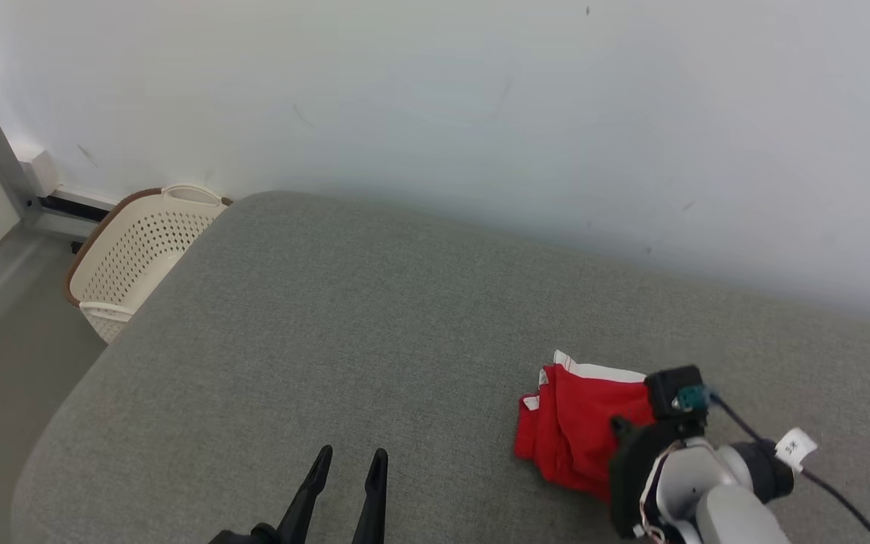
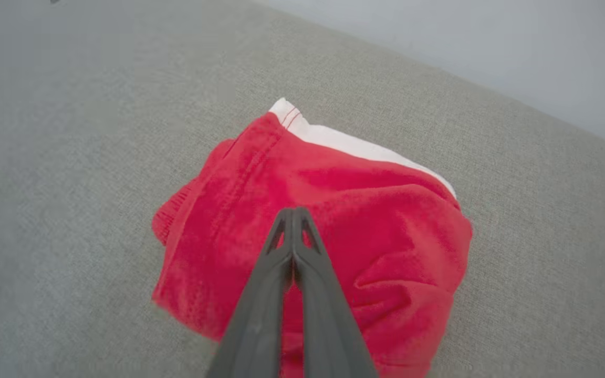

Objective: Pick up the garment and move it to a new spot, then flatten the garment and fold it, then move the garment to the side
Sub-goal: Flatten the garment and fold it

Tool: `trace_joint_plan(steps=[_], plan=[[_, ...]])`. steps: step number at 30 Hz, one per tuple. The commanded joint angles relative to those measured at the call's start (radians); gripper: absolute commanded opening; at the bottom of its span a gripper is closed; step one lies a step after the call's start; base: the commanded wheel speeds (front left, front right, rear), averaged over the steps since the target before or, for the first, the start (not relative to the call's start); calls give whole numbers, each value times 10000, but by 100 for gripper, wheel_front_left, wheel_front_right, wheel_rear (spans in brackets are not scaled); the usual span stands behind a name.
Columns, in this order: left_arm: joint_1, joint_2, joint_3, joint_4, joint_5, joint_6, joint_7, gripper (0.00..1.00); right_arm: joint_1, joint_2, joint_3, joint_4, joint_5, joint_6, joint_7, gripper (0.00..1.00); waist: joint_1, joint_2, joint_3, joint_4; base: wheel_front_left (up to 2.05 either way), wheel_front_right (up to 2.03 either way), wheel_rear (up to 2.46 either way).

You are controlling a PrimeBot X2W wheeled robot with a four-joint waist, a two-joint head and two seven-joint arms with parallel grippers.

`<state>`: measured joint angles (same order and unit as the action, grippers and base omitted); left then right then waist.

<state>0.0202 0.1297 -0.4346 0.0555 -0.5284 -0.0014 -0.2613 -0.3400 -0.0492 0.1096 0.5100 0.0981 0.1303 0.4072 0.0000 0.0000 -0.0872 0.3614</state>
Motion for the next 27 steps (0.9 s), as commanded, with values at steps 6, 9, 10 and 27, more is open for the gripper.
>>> trace_joint_plan(steps=[6, 9, 10, 27], plan=[[-86, -81, 40, 77, 18, -111, -43, 100, 782, 3, 665, 783, 27, 2, -1068, 0, 0, 0, 243, 119, 0, 0, 0], [-168, -126, -4, 120, 56, -151, -44, 100, 623, 6, 837, 1330, 187, 2, -1440, 0, 0, 0, 329, 233, 0, 0, 0], [-188, -134, -23, 135, 65, -173, -45, 100, 544, 8, 924, 1512, 303, 2, -1528, 0, 0, 0, 342, 279, 0, 0, 0], [-42, -107, 21, 266, 60, -190, -41, 100, -709, 7, 2843, 3327, 2807, 2, -2363, 0, 0, 0, 301, 731, 0, 0, 0]])
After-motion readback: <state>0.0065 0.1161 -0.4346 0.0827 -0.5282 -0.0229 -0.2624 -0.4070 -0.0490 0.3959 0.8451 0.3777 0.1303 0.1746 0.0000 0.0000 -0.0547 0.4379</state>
